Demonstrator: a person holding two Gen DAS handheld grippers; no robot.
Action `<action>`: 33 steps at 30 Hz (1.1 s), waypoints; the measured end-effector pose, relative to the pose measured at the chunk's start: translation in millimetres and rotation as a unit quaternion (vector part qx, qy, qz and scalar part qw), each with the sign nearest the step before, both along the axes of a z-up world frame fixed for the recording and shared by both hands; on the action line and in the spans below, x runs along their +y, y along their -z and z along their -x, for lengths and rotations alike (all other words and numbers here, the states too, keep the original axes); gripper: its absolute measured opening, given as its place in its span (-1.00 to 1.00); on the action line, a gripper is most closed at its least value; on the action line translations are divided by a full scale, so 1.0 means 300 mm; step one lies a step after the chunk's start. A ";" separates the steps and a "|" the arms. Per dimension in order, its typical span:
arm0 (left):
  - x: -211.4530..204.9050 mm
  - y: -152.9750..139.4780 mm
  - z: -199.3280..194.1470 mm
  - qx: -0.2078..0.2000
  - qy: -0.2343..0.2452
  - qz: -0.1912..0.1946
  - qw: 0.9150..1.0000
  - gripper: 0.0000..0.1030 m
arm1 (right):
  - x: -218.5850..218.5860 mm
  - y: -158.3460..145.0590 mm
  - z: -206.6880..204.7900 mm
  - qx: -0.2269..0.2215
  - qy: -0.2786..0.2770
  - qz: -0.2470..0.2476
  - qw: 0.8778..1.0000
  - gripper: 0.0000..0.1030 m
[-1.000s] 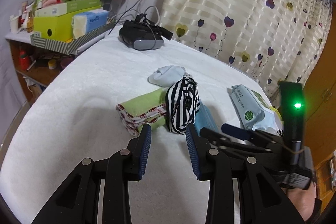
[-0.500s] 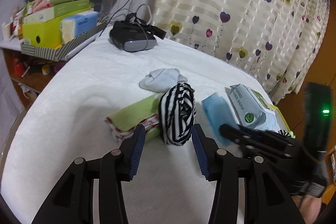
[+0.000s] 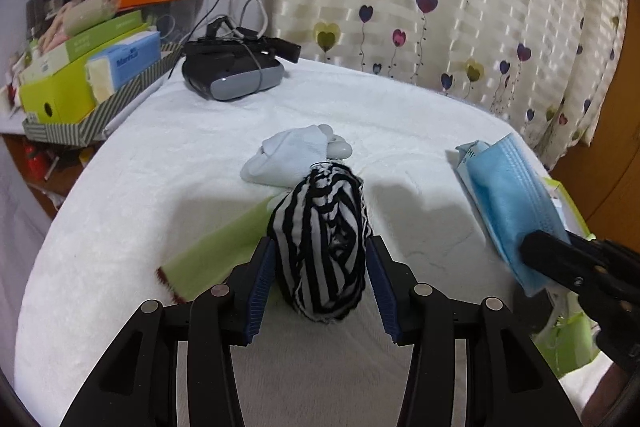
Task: Organize soft objects
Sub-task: 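Lift the blue masks and striped sock toward the box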
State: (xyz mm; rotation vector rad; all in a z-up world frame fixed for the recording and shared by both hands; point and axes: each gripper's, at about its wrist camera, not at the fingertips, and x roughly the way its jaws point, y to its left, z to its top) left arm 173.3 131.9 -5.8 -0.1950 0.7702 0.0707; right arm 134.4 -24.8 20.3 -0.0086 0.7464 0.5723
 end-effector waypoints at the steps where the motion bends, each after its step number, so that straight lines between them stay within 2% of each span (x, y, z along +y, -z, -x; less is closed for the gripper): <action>1: -0.008 0.001 -0.007 0.000 0.004 -0.004 1.000 -0.08 | -0.004 0.002 -0.003 0.001 0.001 -0.002 1.000 -0.71; 8: -0.066 0.011 -0.061 0.003 0.014 -0.041 0.999 -0.01 | -0.044 0.005 -0.015 0.004 0.002 -0.015 1.000 -0.71; 14: -0.077 0.044 -0.095 0.012 -0.012 -0.081 0.997 -0.03 | -0.065 -0.001 -0.013 0.001 0.004 -0.020 1.000 -0.71; 16: -0.076 0.045 -0.096 0.013 -0.018 -0.091 0.996 -0.35 | -0.072 0.001 -0.014 0.001 0.005 -0.021 1.000 -0.71; 18: -0.071 0.036 -0.088 0.009 -0.019 -0.086 0.996 -0.48 | -0.075 0.002 -0.012 0.002 0.006 -0.022 1.000 -0.71; 19: -0.069 0.028 -0.081 0.005 -0.018 -0.082 0.996 -0.61 | -0.077 0.001 -0.011 0.001 0.007 -0.023 1.000 -0.71; 22: -0.067 0.008 -0.060 -0.004 -0.015 -0.073 0.997 -0.77 | -0.082 -0.004 -0.006 -0.001 0.007 -0.025 1.000 -0.71; 33: -0.109 -0.093 0.070 -0.042 0.001 -0.021 0.999 -0.80 | -0.117 -0.036 0.048 -0.013 0.002 -0.037 0.999 -0.71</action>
